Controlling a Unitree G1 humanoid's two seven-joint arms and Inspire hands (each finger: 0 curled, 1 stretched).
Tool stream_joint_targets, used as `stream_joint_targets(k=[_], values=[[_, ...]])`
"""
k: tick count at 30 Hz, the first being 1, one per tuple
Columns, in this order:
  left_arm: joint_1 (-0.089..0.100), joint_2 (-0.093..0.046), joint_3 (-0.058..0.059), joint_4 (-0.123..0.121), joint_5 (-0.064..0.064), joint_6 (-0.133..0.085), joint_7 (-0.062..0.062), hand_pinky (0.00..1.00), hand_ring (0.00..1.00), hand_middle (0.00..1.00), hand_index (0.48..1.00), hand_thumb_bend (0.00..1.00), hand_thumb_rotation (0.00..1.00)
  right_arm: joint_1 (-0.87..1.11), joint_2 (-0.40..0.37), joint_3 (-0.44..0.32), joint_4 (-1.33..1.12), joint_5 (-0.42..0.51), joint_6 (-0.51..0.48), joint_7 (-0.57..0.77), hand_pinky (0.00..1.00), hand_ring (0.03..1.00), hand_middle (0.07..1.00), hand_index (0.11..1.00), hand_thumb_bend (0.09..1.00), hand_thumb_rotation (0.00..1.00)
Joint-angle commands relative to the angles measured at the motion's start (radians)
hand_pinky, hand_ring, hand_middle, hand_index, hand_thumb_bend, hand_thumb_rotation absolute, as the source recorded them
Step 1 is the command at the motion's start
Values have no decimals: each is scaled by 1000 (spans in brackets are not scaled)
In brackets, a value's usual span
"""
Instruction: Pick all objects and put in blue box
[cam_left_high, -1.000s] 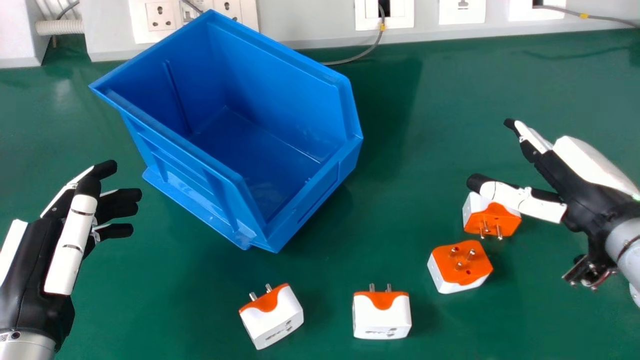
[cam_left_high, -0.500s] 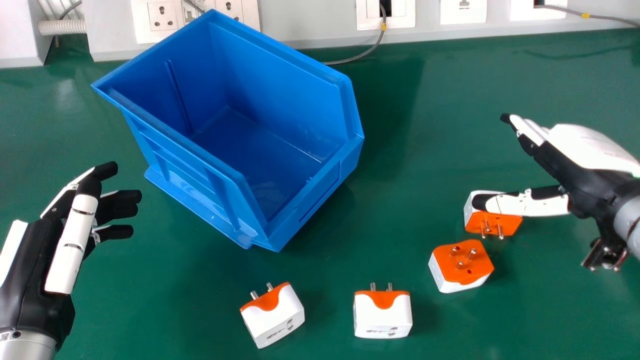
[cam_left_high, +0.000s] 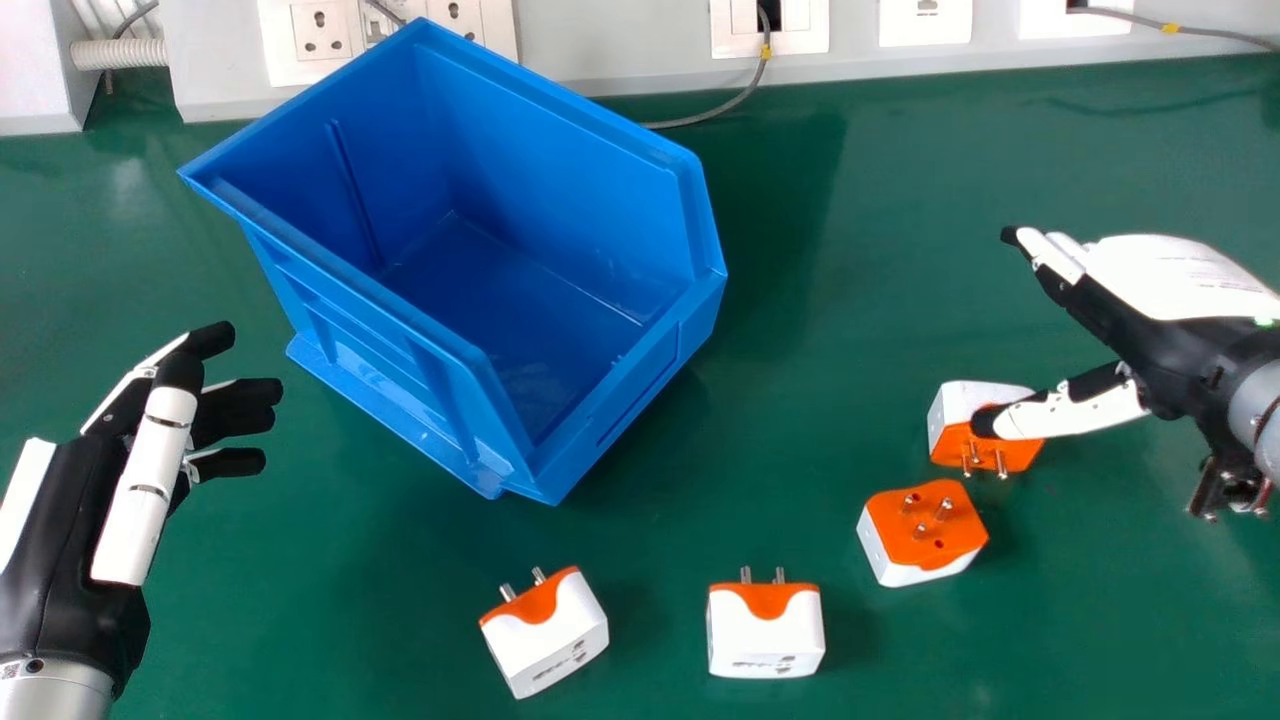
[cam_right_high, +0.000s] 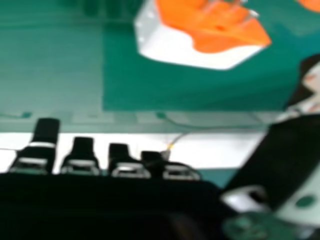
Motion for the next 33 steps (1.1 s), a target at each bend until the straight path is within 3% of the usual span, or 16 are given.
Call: stream_joint_targets(k=[1,6,14,33], values=[[-8,14,6,-5,1,-17,3,669,733,719,837,474,951,-50,-33,7,1,-18,-18,5,901,985,1000,1000,510,500],[-9,16,6,-14,4,-8,6,669,733,720,838,478,951,-63,-40,33,29,-42,-46,0,902,984,1000,994,513,479],[-12,20,9,-12,-6,-8,-2,670,734,720,838,471,953,-67,-34,53,59,-67,-59,-9,892,980,1000,984,515,458],[-13,33,17,-17,-7,1,-5,674,734,720,839,459,958,-79,-15,108,128,-107,-76,-21,891,979,1000,969,522,467]])
